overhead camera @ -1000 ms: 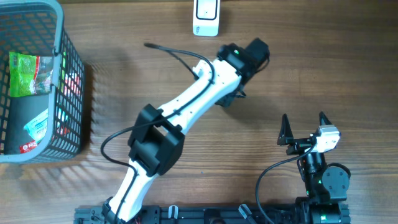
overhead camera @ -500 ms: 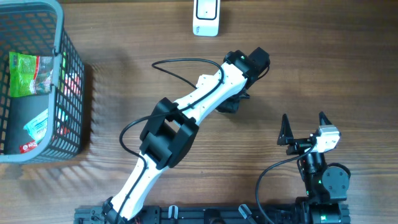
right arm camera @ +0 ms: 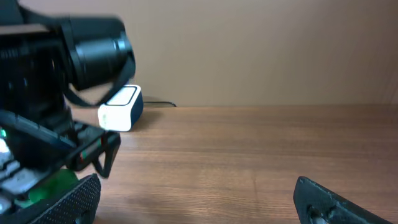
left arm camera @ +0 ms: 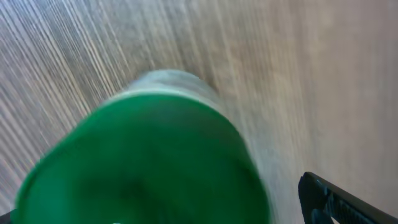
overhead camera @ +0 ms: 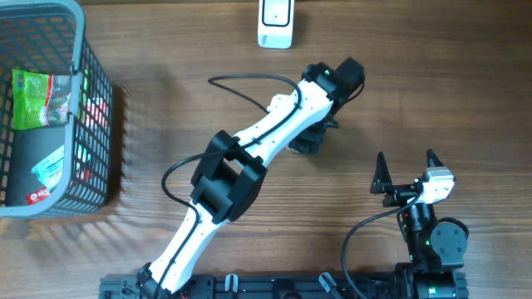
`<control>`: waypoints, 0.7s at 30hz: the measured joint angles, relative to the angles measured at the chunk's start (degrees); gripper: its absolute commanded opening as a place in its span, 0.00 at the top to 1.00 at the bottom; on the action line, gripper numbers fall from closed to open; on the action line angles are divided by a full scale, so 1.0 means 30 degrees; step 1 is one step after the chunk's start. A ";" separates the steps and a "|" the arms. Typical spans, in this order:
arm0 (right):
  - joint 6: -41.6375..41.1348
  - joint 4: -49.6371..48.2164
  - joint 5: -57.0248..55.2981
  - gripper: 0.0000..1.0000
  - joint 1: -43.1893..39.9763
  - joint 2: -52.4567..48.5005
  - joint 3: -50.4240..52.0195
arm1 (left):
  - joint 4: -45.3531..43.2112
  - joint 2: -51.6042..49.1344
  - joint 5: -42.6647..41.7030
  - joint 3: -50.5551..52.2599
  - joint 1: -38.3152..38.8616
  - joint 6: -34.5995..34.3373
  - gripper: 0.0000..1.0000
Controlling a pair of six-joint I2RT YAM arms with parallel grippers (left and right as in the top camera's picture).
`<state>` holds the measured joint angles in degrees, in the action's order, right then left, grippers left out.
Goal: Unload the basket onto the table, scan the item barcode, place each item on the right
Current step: 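Set the jar down on the table center with the left gripper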
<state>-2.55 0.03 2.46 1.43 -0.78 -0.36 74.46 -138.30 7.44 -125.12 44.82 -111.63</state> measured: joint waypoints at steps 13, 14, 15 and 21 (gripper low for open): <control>0.0000 0.0000 0.0000 0.00 0.0000 0.0000 0.0000 | 0.1392 0.5304 0.1384 -0.2259 -0.0321 1.3602 0.00; 0.0000 0.0000 0.0000 0.00 0.0000 0.0000 0.0000 | 0.1588 0.5501 0.1464 -0.2324 -0.0342 1.5234 0.00; 0.0000 0.0000 0.0000 0.00 0.0000 0.0000 0.0000 | 0.1676 0.5552 0.1508 -0.2353 -0.0357 1.7551 0.00; 0.0000 0.0000 0.0000 0.00 0.0000 0.0000 0.0000 | 0.5027 0.5829 0.4102 -0.2412 -0.1188 2.4072 0.00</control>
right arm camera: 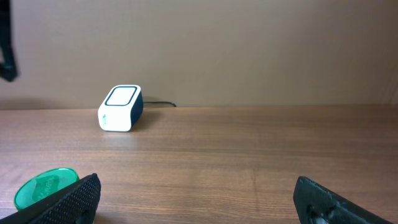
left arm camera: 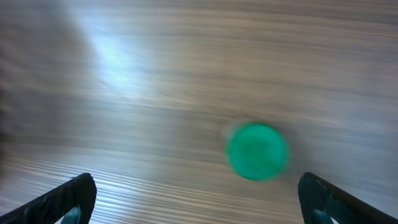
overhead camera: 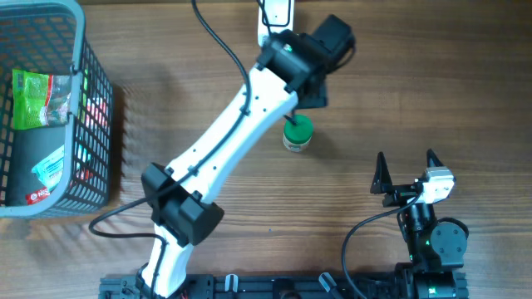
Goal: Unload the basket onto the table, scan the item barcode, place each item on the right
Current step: 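Set the jar down on the table center with the left gripper, then reach into the basket and grasp the green snack bag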
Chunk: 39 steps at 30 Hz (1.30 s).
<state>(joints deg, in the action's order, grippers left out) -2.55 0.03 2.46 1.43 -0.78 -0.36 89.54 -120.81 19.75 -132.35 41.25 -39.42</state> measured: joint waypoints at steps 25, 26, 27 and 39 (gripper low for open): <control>0.0000 0.0000 0.0000 0.00 0.0000 0.0000 0.0000 | -0.1668 0.7614 -0.5064 0.3672 -2.4531 -0.2127 0.03; 0.0000 0.0000 0.0000 0.00 0.0000 0.0000 0.0000 | -0.2331 0.7380 -0.5173 0.4430 -2.4669 -0.2361 0.02; 0.0000 0.0000 0.0000 0.00 0.0000 0.0000 0.0000 | -0.3089 0.7140 -0.5275 0.5399 -2.4771 -0.2688 0.02; 0.0000 0.0000 0.0000 0.00 0.0000 0.0000 0.0000 | -1.3114 0.5763 -0.5391 1.3158 -2.4793 -0.5421 0.00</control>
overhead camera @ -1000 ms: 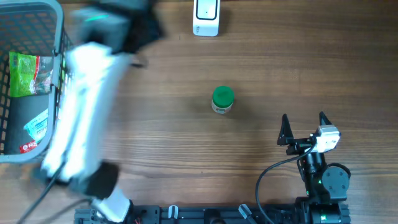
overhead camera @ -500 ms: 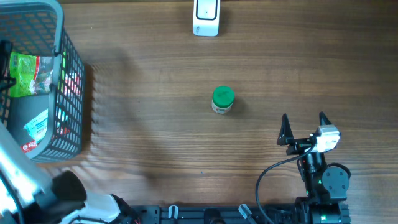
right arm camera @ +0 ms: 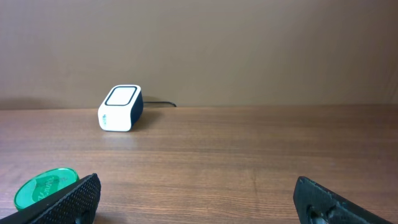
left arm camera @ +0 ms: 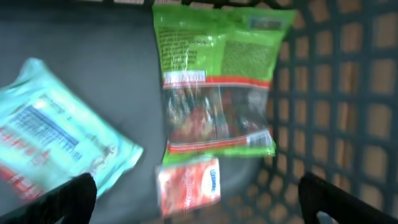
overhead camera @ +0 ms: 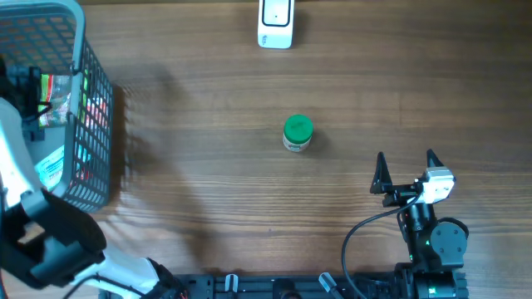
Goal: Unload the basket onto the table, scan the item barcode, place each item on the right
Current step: 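Reach into the basket and grasp the green snack bag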
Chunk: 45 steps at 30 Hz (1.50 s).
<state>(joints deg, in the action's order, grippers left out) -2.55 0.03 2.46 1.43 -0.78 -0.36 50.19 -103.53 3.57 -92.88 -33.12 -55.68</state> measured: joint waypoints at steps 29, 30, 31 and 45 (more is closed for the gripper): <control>0.0000 0.0000 0.0000 0.00 0.0000 0.0000 0.0000 | -0.6608 -0.7045 0.0517 0.0036 0.0000 -0.1078 0.96; 0.0000 0.0000 0.0000 0.00 0.0000 0.0000 0.0000 | -0.6441 -0.7045 0.0401 -0.0036 0.0000 -0.0962 0.96; 0.0000 0.0000 0.0000 0.00 0.0000 0.0000 0.0000 | -0.6156 -0.7045 0.0226 -0.0138 -0.0015 -0.0809 0.96; 0.0000 0.0000 0.0000 0.00 0.0000 0.0000 0.0000 | -0.1362 -0.1137 -0.2127 -0.0277 -0.1399 0.0634 0.96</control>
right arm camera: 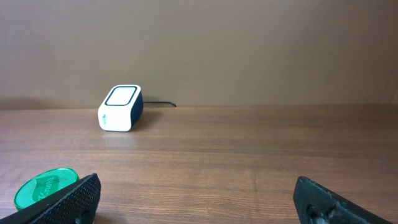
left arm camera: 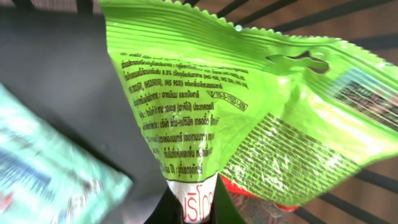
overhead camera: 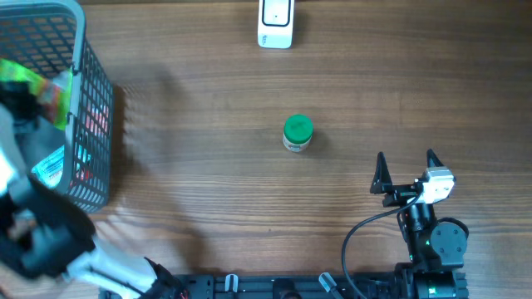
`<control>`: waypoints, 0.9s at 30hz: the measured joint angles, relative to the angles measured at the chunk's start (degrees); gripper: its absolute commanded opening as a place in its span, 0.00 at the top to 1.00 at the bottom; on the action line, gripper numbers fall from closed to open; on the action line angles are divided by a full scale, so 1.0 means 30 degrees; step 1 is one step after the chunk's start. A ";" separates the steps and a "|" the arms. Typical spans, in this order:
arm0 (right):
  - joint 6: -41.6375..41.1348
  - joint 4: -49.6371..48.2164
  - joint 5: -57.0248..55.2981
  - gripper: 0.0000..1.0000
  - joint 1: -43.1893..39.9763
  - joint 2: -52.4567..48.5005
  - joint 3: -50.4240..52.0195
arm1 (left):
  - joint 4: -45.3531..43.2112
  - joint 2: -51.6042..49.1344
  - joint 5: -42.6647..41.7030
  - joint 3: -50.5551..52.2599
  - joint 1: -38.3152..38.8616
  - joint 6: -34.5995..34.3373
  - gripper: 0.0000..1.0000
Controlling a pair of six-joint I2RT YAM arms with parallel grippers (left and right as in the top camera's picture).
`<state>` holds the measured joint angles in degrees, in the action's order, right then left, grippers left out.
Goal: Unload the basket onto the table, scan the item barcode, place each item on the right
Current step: 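Reach into the basket and grasp the green snack bag, then place the green snack bag beside the jar with the left gripper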
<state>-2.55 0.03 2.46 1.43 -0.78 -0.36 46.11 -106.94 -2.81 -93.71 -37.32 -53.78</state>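
A bright green snack packet [left arm camera: 205, 106] fills the left wrist view, lifted over the dark floor of the grey mesh basket [overhead camera: 94, 124]. My left gripper [left arm camera: 200, 208] is shut on its lower edge. From overhead the packet [overhead camera: 37, 79] shows at the basket's left side, with the left arm blurred over it. The white barcode scanner [overhead camera: 275, 21] stands at the table's far edge, also the scanner [right arm camera: 121, 109] in the right wrist view. My right gripper [overhead camera: 407, 170] rests open at the front right, holding nothing.
A green-lidded jar [overhead camera: 298, 131] stands upright mid-table, its lid [right arm camera: 42, 190] low left in the right wrist view. A teal packet [left arm camera: 37, 168] and a red packet lie in the basket. The scanner's cable runs off the far edge.
My left gripper was open above the packets in the basket. Now it is shut on the green snack packet, which is tilted up off the basket floor. The right arm is unchanged.
My left gripper was close over the green-lidded jar mid-table. Then it was open and higher, near the scanner, with the jar standing free. Then it hung open over the basket's packets. Now it holds the green packet.
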 measured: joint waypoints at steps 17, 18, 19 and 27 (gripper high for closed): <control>0.0000 0.0000 0.0000 0.00 0.0000 0.0000 0.0000 | 0.3424 1.4112 -0.2004 -0.0889 0.2091 0.0743 0.96; 0.0000 0.0000 0.0000 0.00 0.0000 0.0000 0.0000 | 0.3555 1.4047 -0.2222 -0.0852 0.2892 0.1180 0.96; 0.0000 0.0000 0.0000 0.00 0.0000 0.0000 0.0000 | 0.3723 1.3945 -0.2404 -0.0823 0.3774 0.1654 0.96; 0.0000 0.0000 0.0000 0.00 0.0000 0.0000 0.0000 | 0.6404 1.1242 -0.0670 -0.0546 1.1562 0.4415 0.96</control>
<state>-2.55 0.03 2.46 1.43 -0.78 -0.36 65.32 -73.21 -4.82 -95.35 -2.63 -40.53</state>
